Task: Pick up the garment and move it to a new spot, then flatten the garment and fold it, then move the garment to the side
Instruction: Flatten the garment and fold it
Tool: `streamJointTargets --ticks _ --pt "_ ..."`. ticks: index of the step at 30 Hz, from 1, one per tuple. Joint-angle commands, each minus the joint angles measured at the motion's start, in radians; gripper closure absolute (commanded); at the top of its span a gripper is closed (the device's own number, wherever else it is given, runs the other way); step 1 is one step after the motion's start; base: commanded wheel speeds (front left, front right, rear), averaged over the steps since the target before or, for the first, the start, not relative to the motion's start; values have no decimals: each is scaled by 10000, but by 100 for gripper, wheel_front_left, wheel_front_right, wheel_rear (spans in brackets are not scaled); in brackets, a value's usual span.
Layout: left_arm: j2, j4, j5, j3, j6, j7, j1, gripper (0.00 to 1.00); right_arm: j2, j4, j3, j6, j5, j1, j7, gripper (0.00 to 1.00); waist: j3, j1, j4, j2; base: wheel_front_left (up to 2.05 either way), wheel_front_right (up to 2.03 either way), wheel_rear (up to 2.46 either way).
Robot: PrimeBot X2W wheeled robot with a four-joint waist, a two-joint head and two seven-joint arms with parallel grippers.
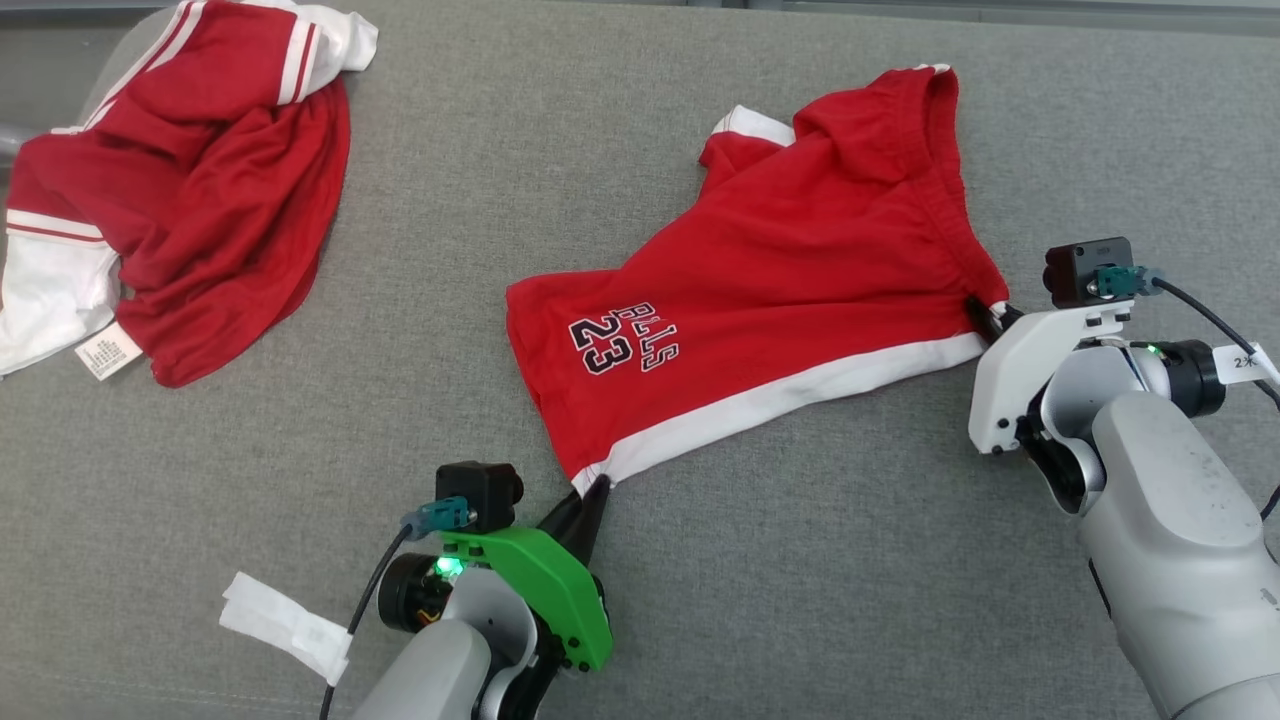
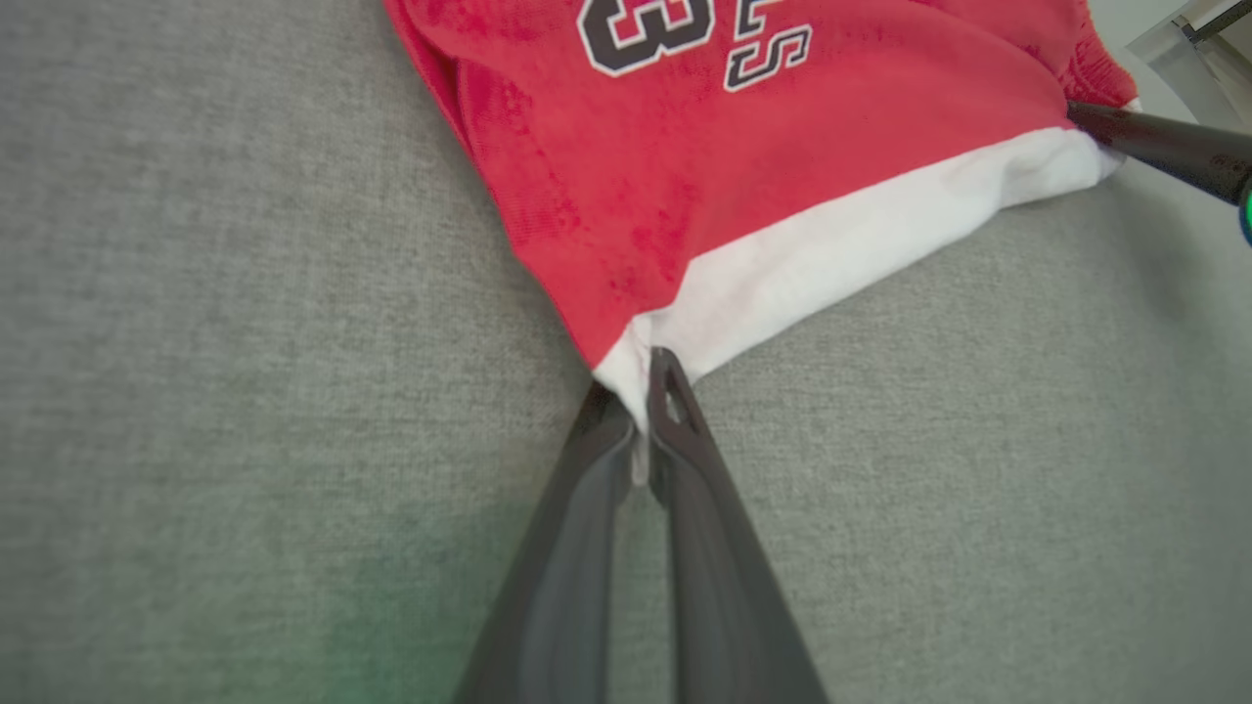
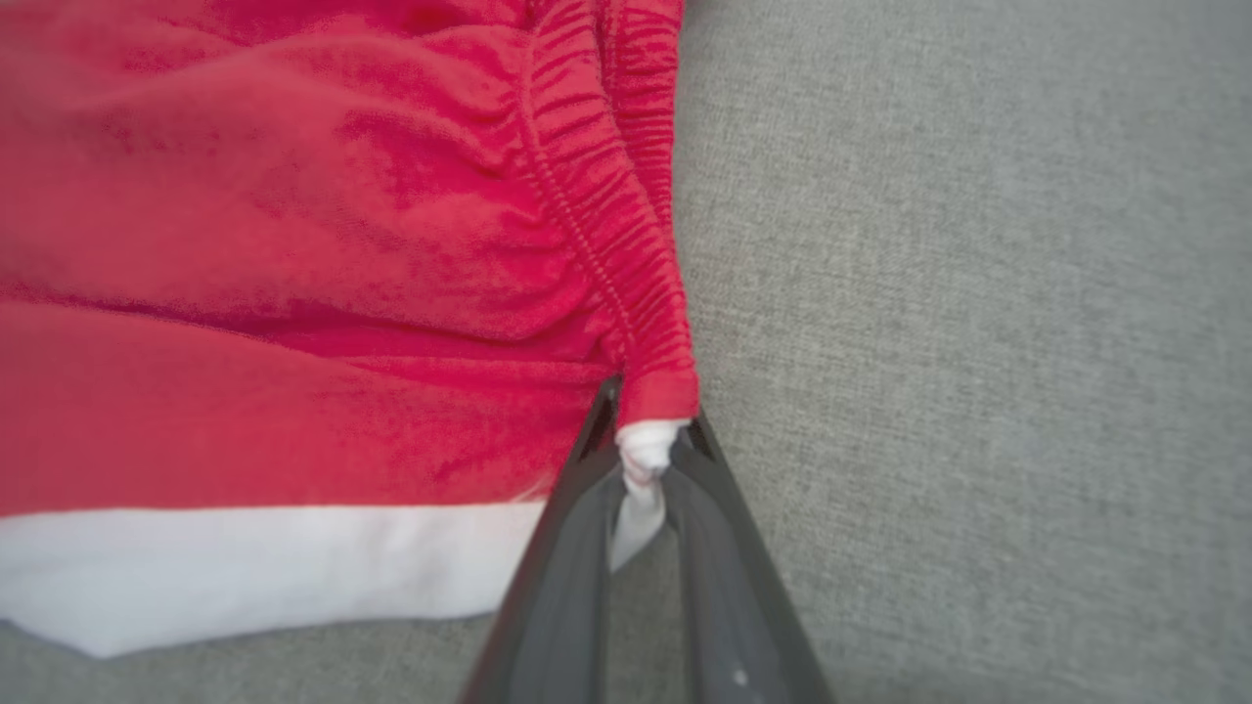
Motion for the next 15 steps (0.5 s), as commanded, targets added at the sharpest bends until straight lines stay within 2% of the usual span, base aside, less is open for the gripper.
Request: streamJointTargets --ticks 1,5,6,10,12,15 --pt "5 58 -156 -105 -114 183 351 100 79 13 -162 -24 218 250 52 100 -321 0 -153 -1 0 0 0" --pt "301 -870 -599 119 -315 282 754 100 198 -1013 -356 -23 1245 909 448 100 -1023 0 -397 -1 0 0 0" --pt "514 -1811 -1006 202 -440 473 1162 100 81 -2085 -453 -21 2103 1477 896 100 -1404 0 -564 -1 0 0 0" --pt "1209 -4538 -1685 305 -513 1136 2206 100 -179 -5117 -1336 -20 4120 2854 2230 100 -1991 0 -950 -1 0 0 0" --pt "1641 -6122 -1956 504 -370 1515 2611 100 -193 -6792 -2138 -17 4791 3430 2992 100 -2166 0 -1137 -1 0 0 0" --pt "2218 -8300 -2169 900 1 2047 2901 100 230 -8978 -3432 -15 5430 3965 4267 100 -2270 0 -1395 -1 0 0 0"
